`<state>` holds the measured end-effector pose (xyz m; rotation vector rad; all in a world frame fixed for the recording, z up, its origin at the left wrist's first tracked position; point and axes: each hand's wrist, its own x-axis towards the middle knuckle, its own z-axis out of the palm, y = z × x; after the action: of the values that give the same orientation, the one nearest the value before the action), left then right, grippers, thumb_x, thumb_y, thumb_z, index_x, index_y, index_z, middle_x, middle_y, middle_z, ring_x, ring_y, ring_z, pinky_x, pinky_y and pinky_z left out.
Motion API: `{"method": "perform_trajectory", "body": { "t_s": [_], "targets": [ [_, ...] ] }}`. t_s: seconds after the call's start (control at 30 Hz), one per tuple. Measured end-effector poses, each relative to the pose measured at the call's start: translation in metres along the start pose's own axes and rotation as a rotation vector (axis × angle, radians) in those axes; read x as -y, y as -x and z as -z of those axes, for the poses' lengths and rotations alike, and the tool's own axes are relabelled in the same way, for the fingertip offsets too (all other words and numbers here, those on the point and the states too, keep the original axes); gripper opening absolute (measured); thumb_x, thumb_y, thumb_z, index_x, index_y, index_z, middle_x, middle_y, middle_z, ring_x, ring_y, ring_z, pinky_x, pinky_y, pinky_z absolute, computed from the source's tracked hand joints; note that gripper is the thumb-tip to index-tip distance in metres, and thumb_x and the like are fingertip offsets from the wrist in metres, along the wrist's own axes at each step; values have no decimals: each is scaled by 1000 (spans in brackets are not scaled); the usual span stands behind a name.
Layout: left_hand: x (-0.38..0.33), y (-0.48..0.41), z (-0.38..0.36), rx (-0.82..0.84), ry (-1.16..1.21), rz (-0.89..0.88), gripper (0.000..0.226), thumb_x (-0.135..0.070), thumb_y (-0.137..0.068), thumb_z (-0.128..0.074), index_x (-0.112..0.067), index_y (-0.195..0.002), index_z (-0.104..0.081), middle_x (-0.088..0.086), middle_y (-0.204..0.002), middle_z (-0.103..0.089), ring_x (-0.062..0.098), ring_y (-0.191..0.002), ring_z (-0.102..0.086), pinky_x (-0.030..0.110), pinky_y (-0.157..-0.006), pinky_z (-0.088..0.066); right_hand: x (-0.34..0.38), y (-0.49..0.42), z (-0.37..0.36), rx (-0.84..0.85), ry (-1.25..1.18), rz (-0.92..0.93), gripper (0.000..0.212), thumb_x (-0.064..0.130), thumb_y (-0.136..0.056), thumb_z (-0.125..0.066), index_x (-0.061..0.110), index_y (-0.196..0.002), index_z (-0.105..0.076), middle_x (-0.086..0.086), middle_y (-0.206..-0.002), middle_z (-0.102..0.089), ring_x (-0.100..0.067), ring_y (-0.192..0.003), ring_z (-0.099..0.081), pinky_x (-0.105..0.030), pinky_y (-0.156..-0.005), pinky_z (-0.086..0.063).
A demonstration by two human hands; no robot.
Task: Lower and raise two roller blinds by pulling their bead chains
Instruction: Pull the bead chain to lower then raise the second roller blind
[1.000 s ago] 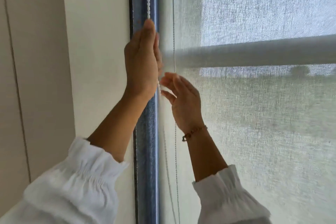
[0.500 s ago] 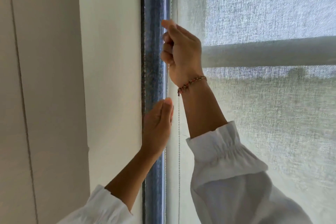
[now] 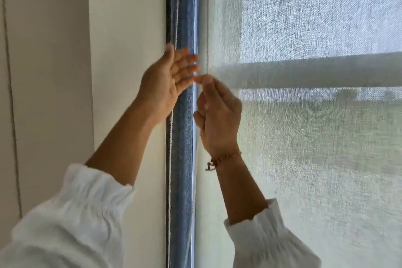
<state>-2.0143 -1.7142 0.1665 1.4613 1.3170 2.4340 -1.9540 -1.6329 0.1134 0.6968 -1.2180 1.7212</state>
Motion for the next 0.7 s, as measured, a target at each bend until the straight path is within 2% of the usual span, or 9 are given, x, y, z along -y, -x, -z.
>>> {"method": "perform_trajectory", "body": {
  "t_s": [0.1,0.2,0.27,0.3,0.37,0.43,0.53,0.63,0.7],
  "targets": [
    [-25,-15,-16,86,0,-27,33,-36,-98,-35,-14,-105,-59,-2,-94,-73,12,-92,-69,24,-77,-54,-20,22,10,15,33,-95,23,20,-90,-53,22,-75,-70,13,-45,-28,-3,-38,-21,-14,-34,-20],
    [-36,-24,-27,82,-47,-23,25,-30,-96,-43,-11,-101,-58,0,-91,-72,14,-88,-68,24,-75,-55,-31,32,16,36,47,-179,25,19,-92,-53,23,-75,-70,12,-46,-26,-3,-39,-19,-13,-35,-19],
    [-40,-28,-28,63,-52,1,22,-28,-95,-45,-11,-98,-59,-1,-85,-69,13,-77,-67,24,-64,-54,-35,34,19,33,69,-202,26,17,-92,-52,22,-75,-70,10,-47,-26,-3,-39,-19,-13,-35,-19],
    [-41,-30,-28,54,-35,12,21,-29,-95,-45,-12,-96,-59,-3,-75,-65,10,-64,-62,21,-54,-49,-37,34,20,34,81,-202,26,16,-93,-51,22,-76,-70,10,-46,-26,-3,-39,-19,-13,-35,-20],
    [-42,-32,-32,-17,-11,14,24,-30,-96,-44,-13,-88,-60,-9,-54,-45,5,-43,-38,17,-39,-30,-40,35,20,48,106,-192,25,15,-93,-50,20,-78,-69,11,-45,-27,-2,-38,-21,-14,-35,-21],
    [-39,-34,-40,-139,-39,-47,32,-31,-96,-45,-15,-73,-59,-11,-43,-31,5,-36,-23,18,-33,-19,-42,36,19,63,138,-175,23,13,-93,-50,18,-80,-68,12,-44,-28,-1,-36,-22,-14,-34,-23],
    [-42,-29,-52,-239,-60,-182,43,-36,-95,-46,-19,-55,-45,-11,-37,-27,8,-34,-17,19,-32,-15,-38,33,21,90,151,-155,21,15,-93,-50,15,-83,-68,14,-43,-31,0,-36,-24,-13,-35,-26],
    [-46,-26,-49,-267,-15,-293,44,-34,-95,-45,-21,-53,-38,-10,-39,-26,10,-38,-15,20,-35,-15,-33,25,28,188,171,-151,21,24,-90,-50,14,-90,-69,15,-44,-34,-2,-39,-27,-14,-38,-29],
    [-48,-23,-46,-252,9,-339,43,-31,-95,-44,-20,-54,-36,-11,-40,-25,11,-39,-15,20,-35,-16,-32,21,33,233,186,-152,24,28,-90,-50,15,-91,-69,15,-48,-42,-5,-46,-35,-17,-45,-35]
  ]
}}
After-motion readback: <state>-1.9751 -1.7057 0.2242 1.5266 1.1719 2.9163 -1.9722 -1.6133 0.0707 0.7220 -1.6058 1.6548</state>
